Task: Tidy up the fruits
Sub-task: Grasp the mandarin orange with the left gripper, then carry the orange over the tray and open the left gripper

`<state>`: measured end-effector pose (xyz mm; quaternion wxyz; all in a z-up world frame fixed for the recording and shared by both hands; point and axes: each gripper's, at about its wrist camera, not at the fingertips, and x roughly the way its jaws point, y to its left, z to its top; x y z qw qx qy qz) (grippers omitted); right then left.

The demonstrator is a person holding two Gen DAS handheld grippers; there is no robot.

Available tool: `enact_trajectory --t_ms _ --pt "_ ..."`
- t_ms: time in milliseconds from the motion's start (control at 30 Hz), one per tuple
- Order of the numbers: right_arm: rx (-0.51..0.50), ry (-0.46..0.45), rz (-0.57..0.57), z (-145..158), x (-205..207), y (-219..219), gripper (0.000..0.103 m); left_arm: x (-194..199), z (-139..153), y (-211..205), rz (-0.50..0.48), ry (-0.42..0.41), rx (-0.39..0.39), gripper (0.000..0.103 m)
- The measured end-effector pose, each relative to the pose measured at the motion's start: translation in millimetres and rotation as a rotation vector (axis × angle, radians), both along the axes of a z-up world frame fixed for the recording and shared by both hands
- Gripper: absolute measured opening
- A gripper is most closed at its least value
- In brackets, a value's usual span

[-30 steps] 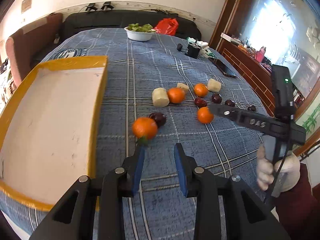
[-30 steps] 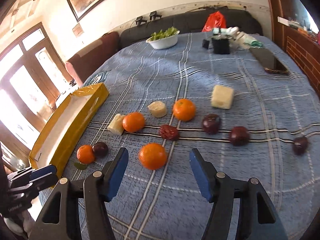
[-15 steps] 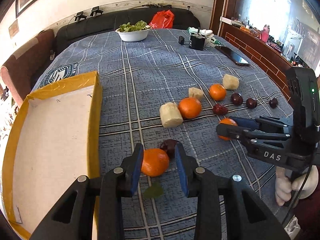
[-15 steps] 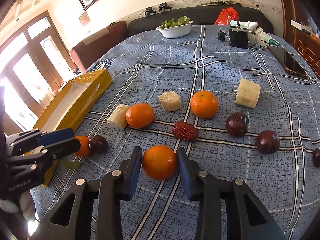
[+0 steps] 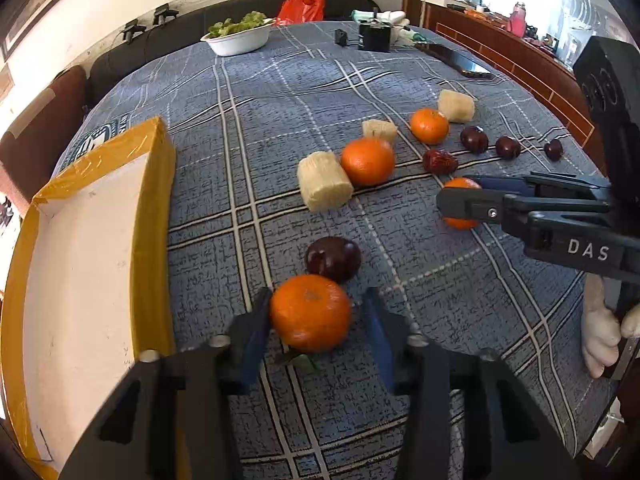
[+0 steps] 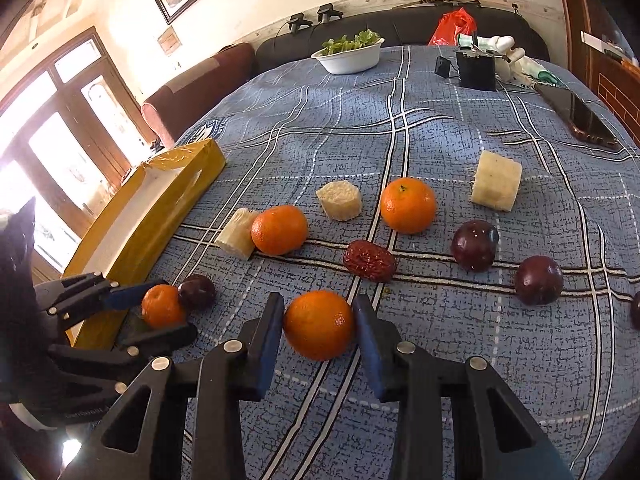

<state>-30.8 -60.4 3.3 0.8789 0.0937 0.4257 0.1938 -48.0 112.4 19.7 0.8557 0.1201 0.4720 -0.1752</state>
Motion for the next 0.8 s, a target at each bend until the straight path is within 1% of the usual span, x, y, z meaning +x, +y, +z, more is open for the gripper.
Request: enact_trajectory --t_ms 100,200,300,400,467,500,567,633,700,733,800 --pt "0.002 -0.001 0.004 -0.1 -0.4 0.6 0.039 -4.8 3.2 7.5 0.033 0.000 -0.048 0.035" --pt "-0.009 -0.012 0.004 0.3 -2.7 2.8 0.039 -13.7 15.2 16.4 0.072 -0.027 -0.098 0.035" --pt "-0.030 -0.042 -0.003 4.7 -7.7 6.0 0.039 -25.1 38.7 36.7 0.138 -0.070 -0.167 0.036" --pt "-0.002 -0.054 -0.003 16.3 -15.5 8.7 0.039 -35.3 65.0 65.1 0.202 -0.121 -0.195 0.036" --pt "0.031 -0.075 0.025 33.7 -25.2 18.9 0.039 -41.4 82.6 89.7 0.251 -0.159 -0.197 0.036" --pt "0.049 -0.096 0.058 47.7 -31.6 30.7 0.039 -44.0 89.7 101.3 0.273 -0.174 -0.194 0.036" --pt "0.076 -0.122 0.118 68.2 -40.2 53.0 0.039 -49.7 103.0 130.5 0.331 -0.206 -0.168 0.036" --pt "0.094 -0.144 0.200 89.3 -46.4 87.3 0.039 -50.7 109.5 153.8 0.386 -0.224 -0.131 0.036" --pt "0.102 -0.142 0.269 98.9 -48.7 121.4 0.039 -49.9 109.6 183.7 0.454 -0.223 -0.097 0.036" --pt "0.100 -0.134 0.308 100.4 -49.1 144.0 0.039 -50.2 106.9 193.5 0.472 -0.217 -0.092 0.036" --pt "0.070 -0.119 0.363 92.9 -51.8 181.4 0.039 -44.8 92.8 217.9 0.538 -0.190 -0.064 0.036"
